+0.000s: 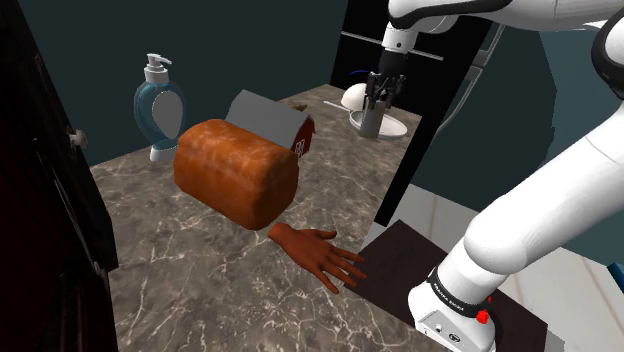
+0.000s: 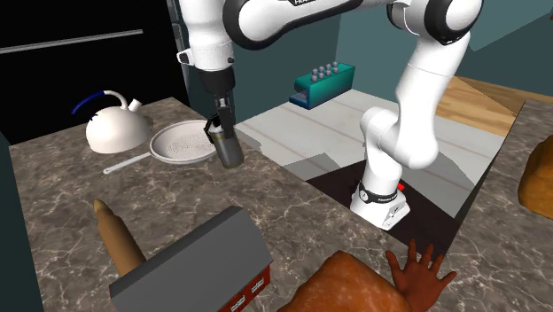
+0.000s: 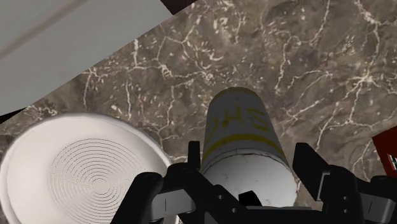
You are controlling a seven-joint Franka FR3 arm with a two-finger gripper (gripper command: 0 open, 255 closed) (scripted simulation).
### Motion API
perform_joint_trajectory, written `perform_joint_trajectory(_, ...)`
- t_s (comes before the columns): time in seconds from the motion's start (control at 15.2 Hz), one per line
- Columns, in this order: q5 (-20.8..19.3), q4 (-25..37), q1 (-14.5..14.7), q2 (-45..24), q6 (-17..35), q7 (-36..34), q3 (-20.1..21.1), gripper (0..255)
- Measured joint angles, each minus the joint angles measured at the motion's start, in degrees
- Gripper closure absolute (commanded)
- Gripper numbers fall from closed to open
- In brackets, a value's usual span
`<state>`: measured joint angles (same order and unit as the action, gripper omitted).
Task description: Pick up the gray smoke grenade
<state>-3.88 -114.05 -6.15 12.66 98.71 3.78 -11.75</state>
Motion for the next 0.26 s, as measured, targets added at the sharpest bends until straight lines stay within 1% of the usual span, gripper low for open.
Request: perform_joint_trajectory(0.26,0.1,3.1,0.1,-0.2,-2.8,0.1,0.1,255)
